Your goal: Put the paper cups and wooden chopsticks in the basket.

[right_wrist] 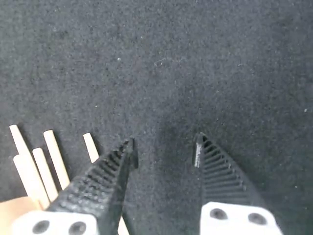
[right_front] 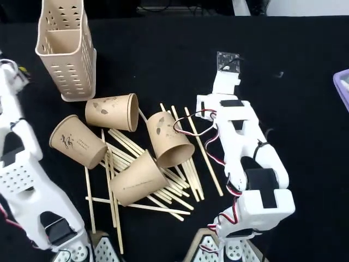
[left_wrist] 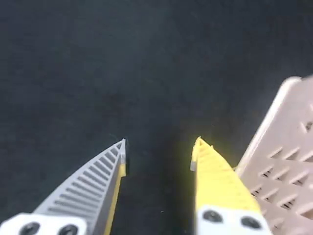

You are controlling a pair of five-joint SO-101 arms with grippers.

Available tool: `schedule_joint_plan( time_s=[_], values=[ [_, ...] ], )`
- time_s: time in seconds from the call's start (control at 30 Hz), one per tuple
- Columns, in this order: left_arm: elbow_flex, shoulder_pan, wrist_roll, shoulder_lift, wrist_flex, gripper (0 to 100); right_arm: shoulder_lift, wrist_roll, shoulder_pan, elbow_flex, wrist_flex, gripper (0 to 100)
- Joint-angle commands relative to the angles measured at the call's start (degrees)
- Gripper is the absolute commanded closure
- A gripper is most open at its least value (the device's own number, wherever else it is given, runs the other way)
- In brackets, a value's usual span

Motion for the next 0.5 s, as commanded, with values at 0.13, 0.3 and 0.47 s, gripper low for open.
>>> schedule_joint_plan(
  time_s=[0.13, 0.3, 0.47],
  values=[
    [-31.1, 0.0, 0.4, -1.5, 23.6, 78, -0.2, -0.6, -0.8, -1.5, -0.4, 80.4],
    [-45.7, 3.7, 0.8, -1.3, 34.8, 78, -0.2, -0.6, -0.8, -1.5, -0.4, 80.4],
    [-52.9, 8.6, 2.5, -1.3, 42.5, 77, 0.1, -0.6, -0.8, -1.5, -0.4, 80.4]
  ],
)
